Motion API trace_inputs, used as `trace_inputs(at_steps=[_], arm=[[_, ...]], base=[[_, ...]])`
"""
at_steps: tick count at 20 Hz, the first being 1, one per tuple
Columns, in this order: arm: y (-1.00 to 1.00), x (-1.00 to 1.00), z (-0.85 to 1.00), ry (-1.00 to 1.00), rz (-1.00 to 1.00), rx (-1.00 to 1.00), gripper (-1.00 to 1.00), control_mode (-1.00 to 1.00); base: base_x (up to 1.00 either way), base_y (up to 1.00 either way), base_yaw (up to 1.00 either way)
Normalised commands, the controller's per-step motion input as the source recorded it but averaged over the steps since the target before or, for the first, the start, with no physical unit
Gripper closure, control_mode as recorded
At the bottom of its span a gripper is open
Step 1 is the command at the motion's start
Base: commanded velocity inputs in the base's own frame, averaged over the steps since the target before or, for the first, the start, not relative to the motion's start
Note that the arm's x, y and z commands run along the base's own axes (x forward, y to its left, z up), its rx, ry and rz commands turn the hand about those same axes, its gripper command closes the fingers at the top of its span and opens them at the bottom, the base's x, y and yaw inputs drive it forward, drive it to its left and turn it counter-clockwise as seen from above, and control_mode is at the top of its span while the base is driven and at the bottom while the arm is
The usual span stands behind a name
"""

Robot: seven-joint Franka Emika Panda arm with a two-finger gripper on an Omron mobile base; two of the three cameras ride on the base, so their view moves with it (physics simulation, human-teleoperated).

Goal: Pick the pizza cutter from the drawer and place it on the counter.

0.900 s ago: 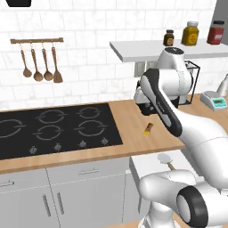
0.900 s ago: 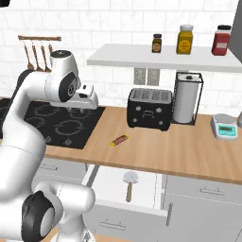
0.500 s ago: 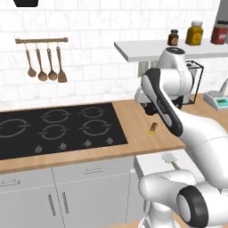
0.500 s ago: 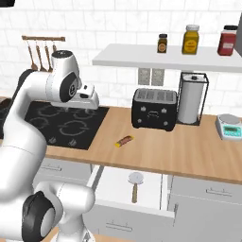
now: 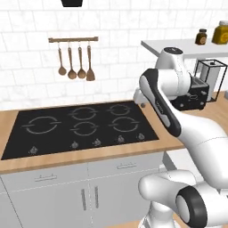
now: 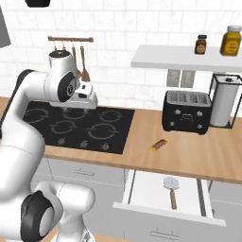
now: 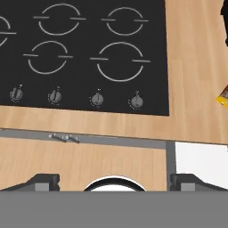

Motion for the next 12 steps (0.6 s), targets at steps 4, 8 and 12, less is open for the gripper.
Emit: trace_inputs(at_steps=[4,8,12], arm=[[0.00,0.00,0.00,0.00,0.00,0.00,-1.00,1.00],[0.00,0.00,0.00,0.00,0.00,0.00,-1.00,1.00],[0.00,0.00,0.00,0.00,0.00,0.00,-1.00,1.00]], base=[[0.12,0.04,0.00],[0.20,0.22,0.00],[0.36,0.24,0.00]])
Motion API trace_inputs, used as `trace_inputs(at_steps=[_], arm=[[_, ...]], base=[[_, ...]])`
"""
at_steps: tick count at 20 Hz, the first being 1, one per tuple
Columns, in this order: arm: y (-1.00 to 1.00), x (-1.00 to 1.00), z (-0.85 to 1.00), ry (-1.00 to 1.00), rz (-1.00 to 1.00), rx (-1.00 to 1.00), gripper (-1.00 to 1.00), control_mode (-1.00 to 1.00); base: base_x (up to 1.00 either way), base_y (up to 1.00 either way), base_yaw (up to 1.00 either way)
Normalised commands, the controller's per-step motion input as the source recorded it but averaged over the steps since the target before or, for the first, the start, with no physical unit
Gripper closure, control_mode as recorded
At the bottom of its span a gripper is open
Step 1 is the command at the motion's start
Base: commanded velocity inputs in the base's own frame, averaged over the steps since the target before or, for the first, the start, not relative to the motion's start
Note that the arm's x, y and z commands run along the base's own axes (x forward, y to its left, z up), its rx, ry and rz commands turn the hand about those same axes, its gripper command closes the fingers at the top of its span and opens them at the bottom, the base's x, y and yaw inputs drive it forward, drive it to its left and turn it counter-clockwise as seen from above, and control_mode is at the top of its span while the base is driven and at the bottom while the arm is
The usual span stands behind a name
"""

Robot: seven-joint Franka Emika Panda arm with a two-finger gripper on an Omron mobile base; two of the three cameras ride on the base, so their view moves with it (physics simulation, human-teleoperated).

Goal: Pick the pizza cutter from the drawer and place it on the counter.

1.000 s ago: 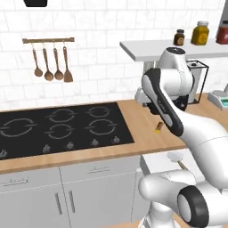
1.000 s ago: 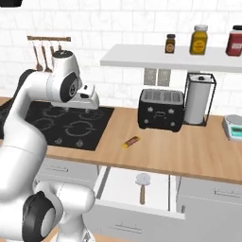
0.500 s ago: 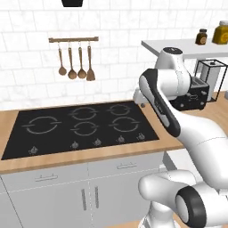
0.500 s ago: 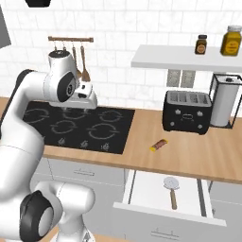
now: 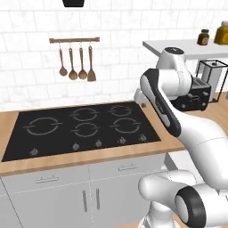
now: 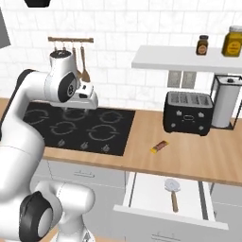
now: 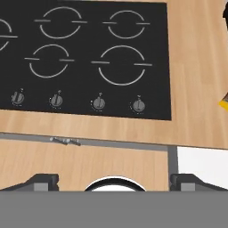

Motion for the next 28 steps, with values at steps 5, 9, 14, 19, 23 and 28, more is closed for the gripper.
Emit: trace_inputs(at_steps=[5,9,14,19,23,28], arm=[[0.00,0.00,0.00,0.00,0.00,0.00,-1.00,1.00],[0.00,0.00,0.00,0.00,0.00,0.00,-1.00,1.00],[-0.40,-0.27,-0.10,0.00,0.00,0.00,-1.00,-1.00],[-1.00,-0.52,-0.28,0.07,0.00,0.01,-1.00,-1.00],[-1.00,-0.31,-0.28,0.21,0.00,0.00,-1.00,-1.00],[-1.00,-0.31,-0.38,0.26,0.00,0.00,-1.00,-1.00]], base=[[0.37,0.09,0.00],[0.04,0.00,0.00],[0.00,0.00,0.00],[0.00,0.00,0.00],[0.00,0.00,0.00],[0.00,0.00,0.00]])
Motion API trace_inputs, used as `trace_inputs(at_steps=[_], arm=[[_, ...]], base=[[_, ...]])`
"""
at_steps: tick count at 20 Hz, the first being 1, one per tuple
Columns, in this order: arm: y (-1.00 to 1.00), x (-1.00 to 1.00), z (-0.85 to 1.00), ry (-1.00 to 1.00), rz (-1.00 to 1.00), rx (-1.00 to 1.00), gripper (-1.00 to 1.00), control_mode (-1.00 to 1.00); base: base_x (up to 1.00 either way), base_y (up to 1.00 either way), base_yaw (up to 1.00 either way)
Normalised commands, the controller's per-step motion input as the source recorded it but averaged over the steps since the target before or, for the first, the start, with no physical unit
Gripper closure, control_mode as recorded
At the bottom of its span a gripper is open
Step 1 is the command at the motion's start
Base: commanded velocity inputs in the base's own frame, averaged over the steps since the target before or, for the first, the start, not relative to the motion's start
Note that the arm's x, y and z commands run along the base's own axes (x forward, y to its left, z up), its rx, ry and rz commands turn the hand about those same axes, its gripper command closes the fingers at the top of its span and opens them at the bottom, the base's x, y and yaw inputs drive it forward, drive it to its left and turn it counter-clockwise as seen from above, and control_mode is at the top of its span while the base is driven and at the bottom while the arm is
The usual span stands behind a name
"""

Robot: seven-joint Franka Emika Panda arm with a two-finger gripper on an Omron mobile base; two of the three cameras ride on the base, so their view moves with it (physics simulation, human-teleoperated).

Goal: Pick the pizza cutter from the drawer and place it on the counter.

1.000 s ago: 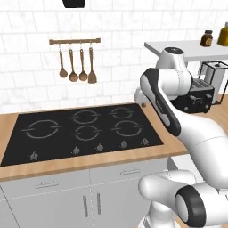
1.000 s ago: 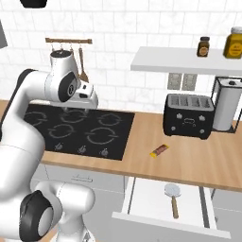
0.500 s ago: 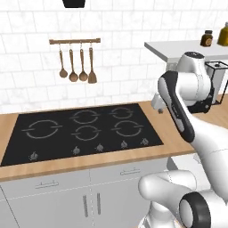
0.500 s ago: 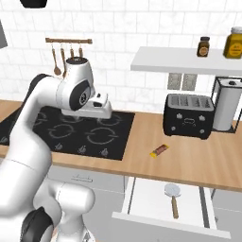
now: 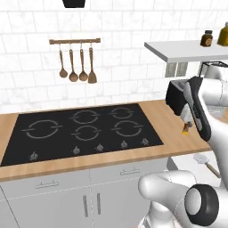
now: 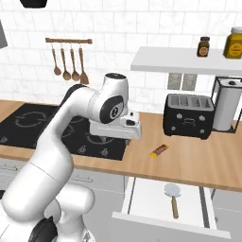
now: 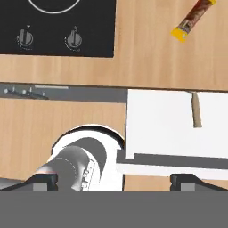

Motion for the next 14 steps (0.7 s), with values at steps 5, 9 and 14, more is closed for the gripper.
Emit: trace_inputs(at_steps=[5,9,14], arm=[[-1.00,-0.38,-0.68,0.21,0.00,0.00,-1.00,-1.00],[-0.83,-0.28,-0.81,0.10,0.00,0.00,-1.00,-1.00],[-0.45,-0.13,-0.53,0.01,0.00,0.00,-1.00,-1.00]], base=[[0.00,0.00,0.00],[0.00,0.00,0.00],[0.00,0.00,0.00]])
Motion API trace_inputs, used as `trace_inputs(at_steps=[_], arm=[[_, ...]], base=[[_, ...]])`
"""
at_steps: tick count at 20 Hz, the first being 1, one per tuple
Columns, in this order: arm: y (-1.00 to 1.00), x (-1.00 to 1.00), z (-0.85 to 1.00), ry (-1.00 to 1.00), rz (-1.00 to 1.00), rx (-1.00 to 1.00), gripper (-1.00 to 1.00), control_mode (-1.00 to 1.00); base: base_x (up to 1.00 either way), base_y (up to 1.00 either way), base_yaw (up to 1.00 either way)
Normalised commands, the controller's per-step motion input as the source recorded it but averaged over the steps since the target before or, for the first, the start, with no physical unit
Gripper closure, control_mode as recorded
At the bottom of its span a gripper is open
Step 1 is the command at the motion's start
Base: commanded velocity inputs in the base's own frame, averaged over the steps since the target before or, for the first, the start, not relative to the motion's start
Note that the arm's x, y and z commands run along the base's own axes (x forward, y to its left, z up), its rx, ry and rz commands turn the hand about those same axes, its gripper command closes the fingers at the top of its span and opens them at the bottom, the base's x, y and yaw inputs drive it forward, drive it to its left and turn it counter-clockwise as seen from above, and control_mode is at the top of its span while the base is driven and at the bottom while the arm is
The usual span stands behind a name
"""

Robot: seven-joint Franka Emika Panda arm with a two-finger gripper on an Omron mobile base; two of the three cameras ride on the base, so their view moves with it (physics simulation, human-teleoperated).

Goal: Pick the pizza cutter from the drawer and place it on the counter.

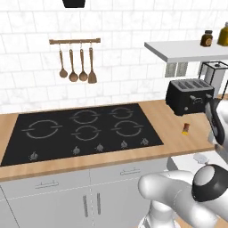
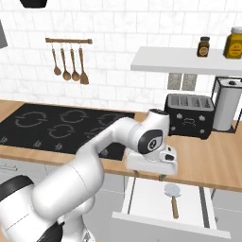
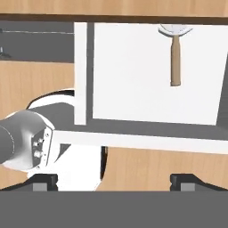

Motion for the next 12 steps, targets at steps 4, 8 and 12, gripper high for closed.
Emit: trace_inputs(at_steps=[4,8,12], arm=[[-0.11,-0.01,-0.44,0.00,0.00,0.00,-1.00,-1.00],[-0.08,0.00,-0.29,0.00,-0.01,0.00,-1.00,-1.00],[-0.10,0.00,-0.28,0.00,0.00,0.00,-1.00,-1.00]], base=[[0.00,0.00,0.00],[0.00,0.00,0.00],[0.00,0.00,0.00]])
